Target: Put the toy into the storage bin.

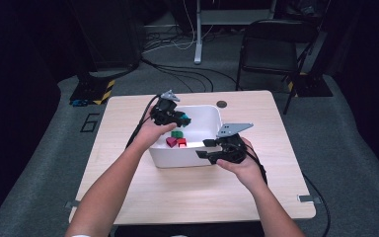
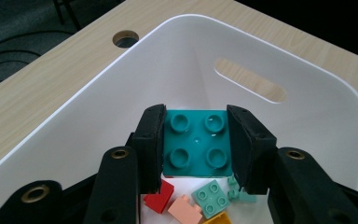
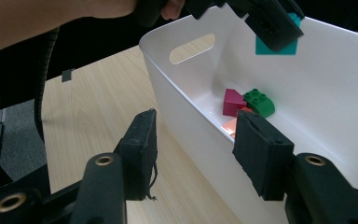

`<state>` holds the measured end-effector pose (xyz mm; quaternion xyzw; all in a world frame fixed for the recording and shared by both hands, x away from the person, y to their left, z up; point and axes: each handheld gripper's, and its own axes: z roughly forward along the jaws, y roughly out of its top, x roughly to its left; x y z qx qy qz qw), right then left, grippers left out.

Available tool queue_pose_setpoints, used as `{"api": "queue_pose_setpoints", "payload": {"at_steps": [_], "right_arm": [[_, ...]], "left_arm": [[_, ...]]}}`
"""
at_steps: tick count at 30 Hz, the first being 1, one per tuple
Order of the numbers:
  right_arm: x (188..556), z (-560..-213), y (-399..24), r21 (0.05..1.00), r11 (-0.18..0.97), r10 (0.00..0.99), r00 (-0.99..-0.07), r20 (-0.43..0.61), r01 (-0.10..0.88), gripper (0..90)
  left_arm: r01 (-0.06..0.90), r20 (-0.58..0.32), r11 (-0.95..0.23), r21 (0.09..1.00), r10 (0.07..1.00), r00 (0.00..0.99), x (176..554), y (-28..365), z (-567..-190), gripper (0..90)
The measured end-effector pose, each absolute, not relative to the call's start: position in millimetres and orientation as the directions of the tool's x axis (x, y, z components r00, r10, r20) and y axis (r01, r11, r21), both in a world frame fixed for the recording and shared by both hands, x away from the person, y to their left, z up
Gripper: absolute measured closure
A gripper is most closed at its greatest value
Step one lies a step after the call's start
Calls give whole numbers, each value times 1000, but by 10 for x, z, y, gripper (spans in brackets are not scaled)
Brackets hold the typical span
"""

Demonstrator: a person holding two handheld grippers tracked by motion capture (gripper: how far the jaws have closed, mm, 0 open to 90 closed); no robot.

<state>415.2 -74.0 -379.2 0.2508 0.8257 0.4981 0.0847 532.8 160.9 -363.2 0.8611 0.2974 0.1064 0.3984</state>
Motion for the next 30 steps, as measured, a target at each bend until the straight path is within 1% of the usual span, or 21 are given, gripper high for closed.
{"api": "queue_pose_setpoints", "payload": {"at_steps": [7, 9, 11, 15, 21, 26, 30], "right_arm": [[4153, -3793, -727, 865, 382, 495, -862, 108, 327, 485], [4150, -3794, -720, 865, 379, 497, -861, 110, 329, 486], [4150, -3793, -722, 865, 379, 497, -861, 110, 329, 485], [4150, -3789, -735, 867, 375, 499, -859, 111, 330, 485], [4154, -3796, -730, 865, 379, 499, -859, 110, 330, 485], [4149, -3804, -712, 860, 383, 499, -859, 113, 336, 485], [4151, -3804, -712, 860, 383, 501, -858, 113, 337, 485]], "left_arm": [[454, -51, -532, 715, 607, 793, 5436, 1529, -3767, 586], [460, -47, -538, 706, 613, 788, 5445, 1527, -3796, 574], [464, -44, -536, 705, 621, 783, 5440, 1535, -3807, 523], [469, -39, -530, 706, 632, 774, 5417, 1578, -3799, 493], [479, -47, -508, 716, 650, 759, 5322, 1733, -3703, 459], [455, -36, -498, 738, 644, 764, 5175, 1853, -3598, 445], [456, -66, -462, 761, 644, 762, 5054, 1946, -3537, 429]]}}
